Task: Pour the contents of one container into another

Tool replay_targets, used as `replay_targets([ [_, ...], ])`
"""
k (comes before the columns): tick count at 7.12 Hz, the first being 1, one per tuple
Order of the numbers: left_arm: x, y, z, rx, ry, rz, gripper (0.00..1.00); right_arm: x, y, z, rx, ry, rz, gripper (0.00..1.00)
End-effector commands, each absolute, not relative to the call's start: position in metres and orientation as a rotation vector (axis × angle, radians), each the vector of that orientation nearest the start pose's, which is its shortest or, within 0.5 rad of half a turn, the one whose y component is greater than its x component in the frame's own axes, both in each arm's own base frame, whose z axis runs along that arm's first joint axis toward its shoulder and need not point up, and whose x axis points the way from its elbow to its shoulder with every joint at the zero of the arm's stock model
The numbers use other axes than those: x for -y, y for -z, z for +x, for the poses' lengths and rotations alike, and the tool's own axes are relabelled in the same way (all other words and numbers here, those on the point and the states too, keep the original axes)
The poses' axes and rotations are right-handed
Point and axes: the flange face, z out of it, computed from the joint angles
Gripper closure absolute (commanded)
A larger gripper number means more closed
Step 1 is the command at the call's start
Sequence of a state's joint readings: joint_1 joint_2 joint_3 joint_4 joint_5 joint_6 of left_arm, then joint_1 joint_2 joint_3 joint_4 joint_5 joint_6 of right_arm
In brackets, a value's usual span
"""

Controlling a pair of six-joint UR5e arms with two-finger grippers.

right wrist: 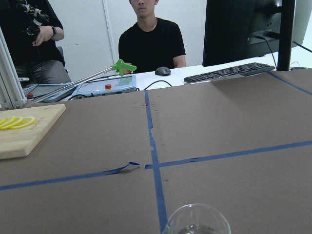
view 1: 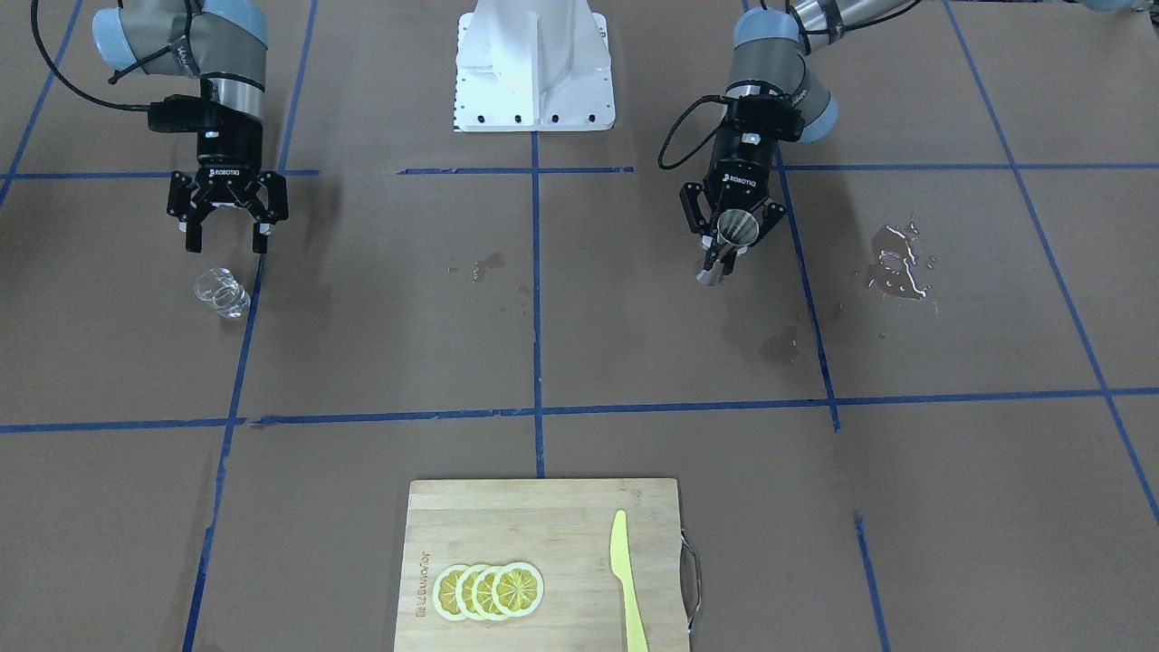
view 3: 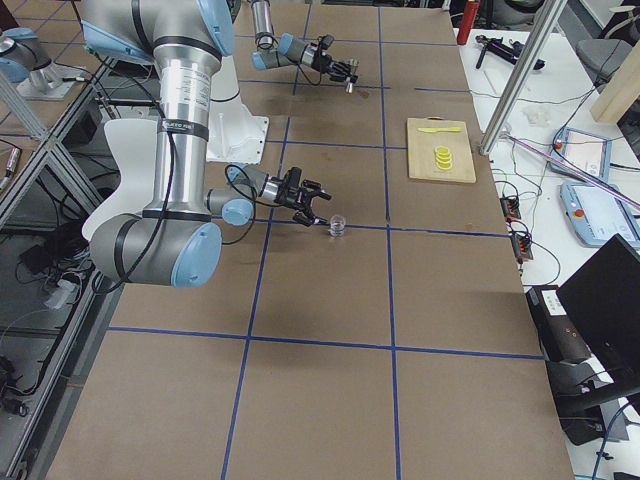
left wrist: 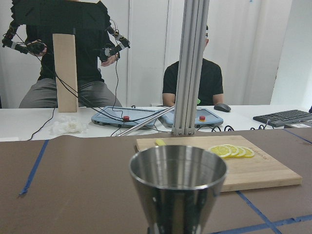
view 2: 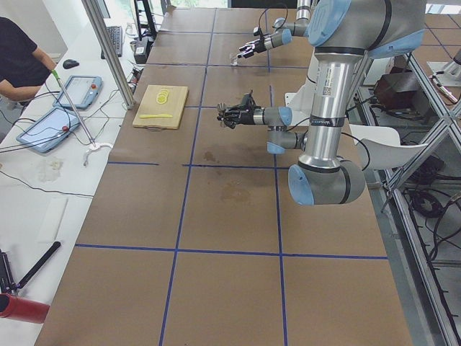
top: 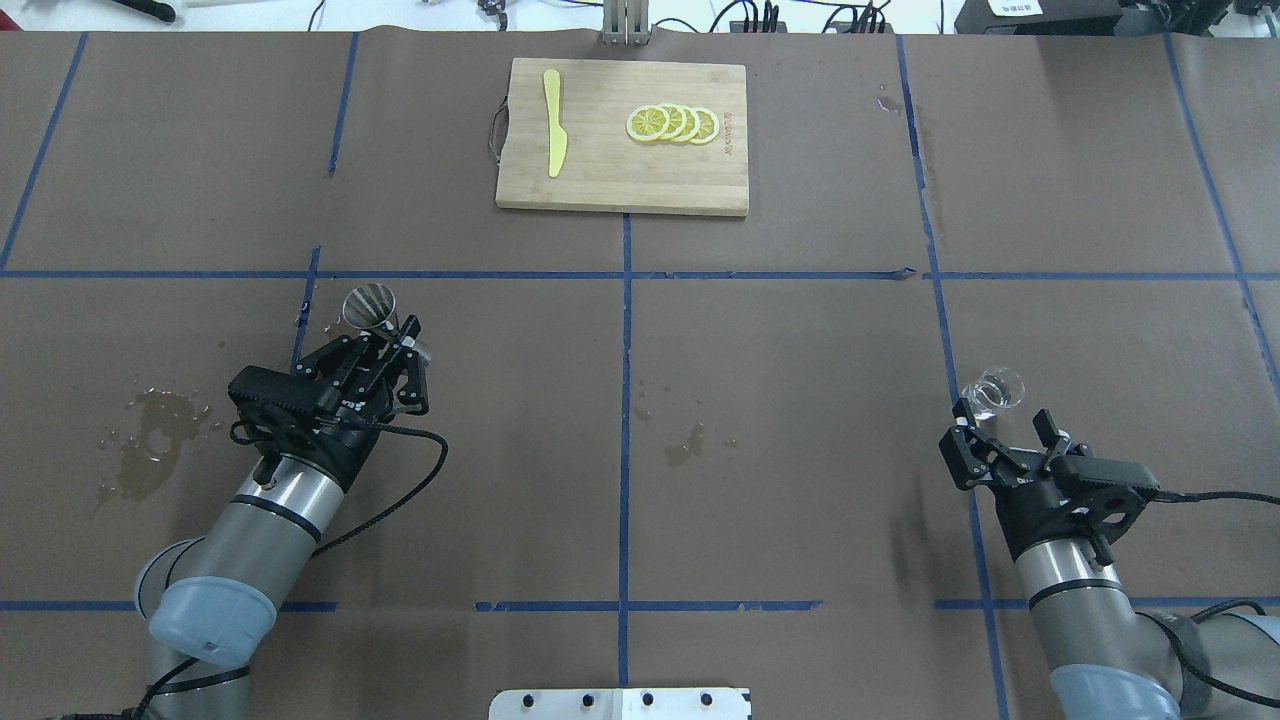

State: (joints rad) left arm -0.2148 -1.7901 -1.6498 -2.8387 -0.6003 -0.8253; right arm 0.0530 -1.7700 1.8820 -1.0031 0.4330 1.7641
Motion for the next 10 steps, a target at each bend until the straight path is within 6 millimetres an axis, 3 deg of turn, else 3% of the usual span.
replay_targets([
  [1, 0.322, -0.362, 0.466, -0.897, 0.344, 1.3, 1.0, 0.236, -0.53, -0.407, 0.626, -0.531, 1.122, 0.02],
  [3, 0.322, -0.364, 0.467, -0.894, 0.342, 1.299, 1.0, 0.236, -0.543, -0.411, 0.588, -0.484, 1.137, 0.02],
  [7, 0.323, -0.368, 0.469, -0.886, 0.334, 1.297, 1.0, 0.235, -0.548, -0.423, 0.573, -0.462, 1.133, 0.02],
  [10, 0.323, -0.368, 0.468, -0.886, 0.334, 1.297, 1.0, 0.256, -0.554, -0.423, 0.539, -0.489, 1.127, 0.02],
])
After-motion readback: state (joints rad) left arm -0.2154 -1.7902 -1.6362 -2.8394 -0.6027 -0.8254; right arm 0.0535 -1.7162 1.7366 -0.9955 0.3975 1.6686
